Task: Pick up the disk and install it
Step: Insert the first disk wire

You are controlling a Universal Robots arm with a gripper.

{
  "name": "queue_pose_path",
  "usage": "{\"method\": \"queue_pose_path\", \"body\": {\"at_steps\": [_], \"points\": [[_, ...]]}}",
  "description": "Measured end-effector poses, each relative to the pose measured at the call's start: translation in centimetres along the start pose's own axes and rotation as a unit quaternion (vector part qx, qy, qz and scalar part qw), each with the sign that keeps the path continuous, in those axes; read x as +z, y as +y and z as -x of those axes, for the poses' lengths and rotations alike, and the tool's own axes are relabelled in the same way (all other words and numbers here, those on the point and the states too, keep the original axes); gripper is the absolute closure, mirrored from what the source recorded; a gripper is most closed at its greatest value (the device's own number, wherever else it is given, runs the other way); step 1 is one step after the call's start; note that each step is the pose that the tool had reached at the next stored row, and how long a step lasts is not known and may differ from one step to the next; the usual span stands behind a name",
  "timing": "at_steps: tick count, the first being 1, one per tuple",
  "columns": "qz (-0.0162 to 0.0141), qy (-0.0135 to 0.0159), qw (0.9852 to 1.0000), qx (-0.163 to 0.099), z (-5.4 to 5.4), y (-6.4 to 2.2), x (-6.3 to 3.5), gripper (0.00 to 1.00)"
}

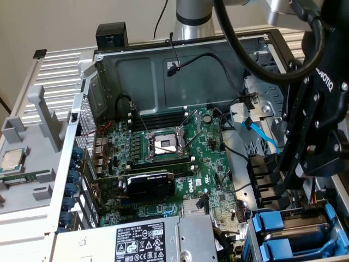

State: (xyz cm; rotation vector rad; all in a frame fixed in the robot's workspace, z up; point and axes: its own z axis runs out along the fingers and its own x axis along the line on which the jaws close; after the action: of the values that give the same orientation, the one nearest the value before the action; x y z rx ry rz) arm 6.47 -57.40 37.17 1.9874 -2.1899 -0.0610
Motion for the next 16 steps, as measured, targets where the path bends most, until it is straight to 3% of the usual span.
{"method": "queue_pose_path", "body": {"at_steps": [2,4,16], "points": [[0.0001,0.0,1.0,0.0,0.0,0.0,0.0,0.71],[0.0004,-0.0001,1.0,0.001,0.0,0.0,0.01,0.84],[0.0021,-0.0001,1.0,0.002,0.0,0.0,0.01,0.84]]}}
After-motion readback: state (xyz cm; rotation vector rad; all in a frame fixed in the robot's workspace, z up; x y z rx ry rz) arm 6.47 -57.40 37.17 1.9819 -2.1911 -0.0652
